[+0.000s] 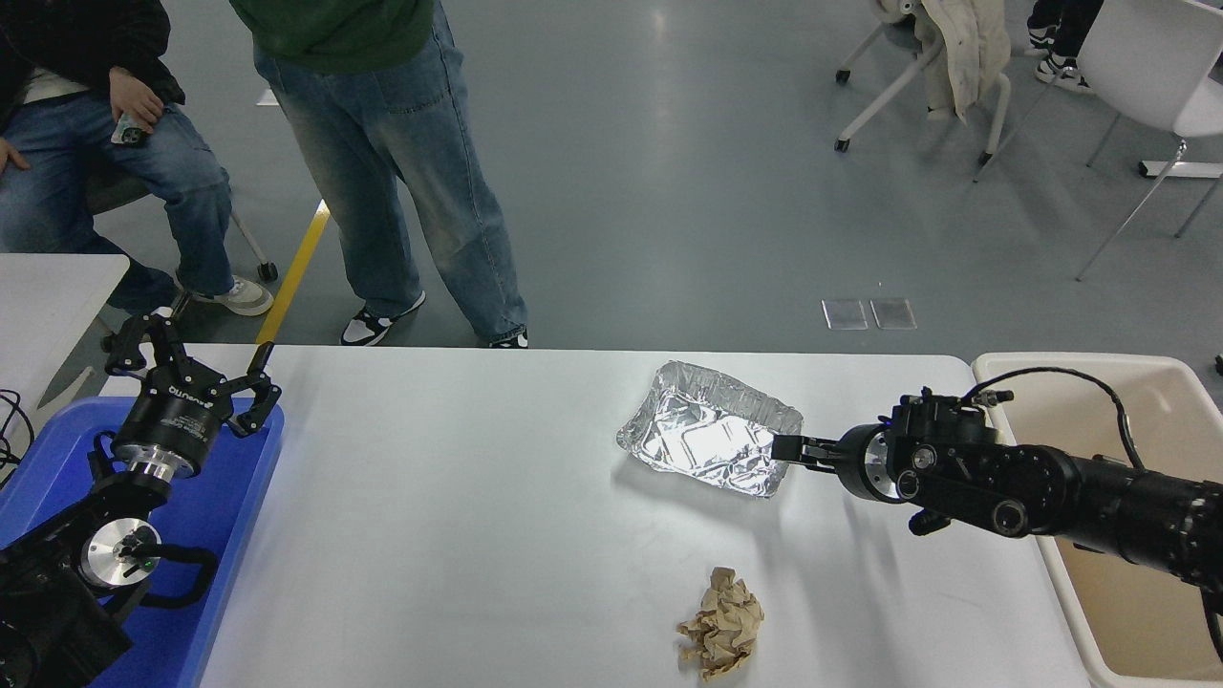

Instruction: Clean the table surface

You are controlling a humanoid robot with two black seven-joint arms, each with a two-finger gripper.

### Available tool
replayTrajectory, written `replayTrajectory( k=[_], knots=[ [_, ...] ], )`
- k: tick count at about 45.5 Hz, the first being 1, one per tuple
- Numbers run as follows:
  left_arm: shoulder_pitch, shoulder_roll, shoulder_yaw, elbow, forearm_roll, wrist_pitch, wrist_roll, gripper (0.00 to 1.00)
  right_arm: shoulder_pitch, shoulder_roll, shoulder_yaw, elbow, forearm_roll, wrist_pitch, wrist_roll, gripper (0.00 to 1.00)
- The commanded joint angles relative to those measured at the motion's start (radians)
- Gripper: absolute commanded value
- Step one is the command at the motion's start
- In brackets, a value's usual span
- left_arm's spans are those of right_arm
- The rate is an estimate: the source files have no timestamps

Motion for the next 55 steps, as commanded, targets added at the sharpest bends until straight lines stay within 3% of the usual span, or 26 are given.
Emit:
replayTrajectory(
  k=[1,19,28,33,34,44,48,55],
  knots=[
    [0.000,0.001,0.000,0.000,0.000,0.000,0.000,1.00,-0.024,0.027,0.051,-0.011,0.006,-0.026,0.001,1.00],
    [0.000,0.000,0.000,0.000,0.000,0.000,0.000,1.00,-0.035,0.085,0.076,-0.061,0.009,-0.063,0.001,0.99],
    [0.000,-0.001,0.000,0.000,0.000,0.000,0.000,1.00,-0.044,0.106,0.079,-0.080,0.009,-0.068,0.002,0.93],
    [0.000,-0.001,0.000,0.000,0.000,0.000,0.000,1.00,-0.044,0.122,0.071,-0.100,0.009,-0.068,0.005,0.85],
    [0.000,0.000,0.000,0.000,0.000,-0.001,0.000,1.00,-0.044,0.122,0.070,-0.101,0.008,-0.068,0.010,0.76],
    [0.000,0.001,0.000,0.000,0.000,0.000,0.000,1.00,-0.044,0.122,0.068,-0.101,0.009,-0.063,0.020,0.49],
    [0.000,0.001,0.000,0.000,0.000,0.000,0.000,1.00,-0.044,0.122,0.067,-0.101,0.009,-0.063,0.025,0.34],
    [-0.002,0.001,0.000,0.000,0.000,-0.001,0.000,1.00,-0.042,0.120,0.067,-0.101,0.009,-0.058,0.054,0.00]
  ],
)
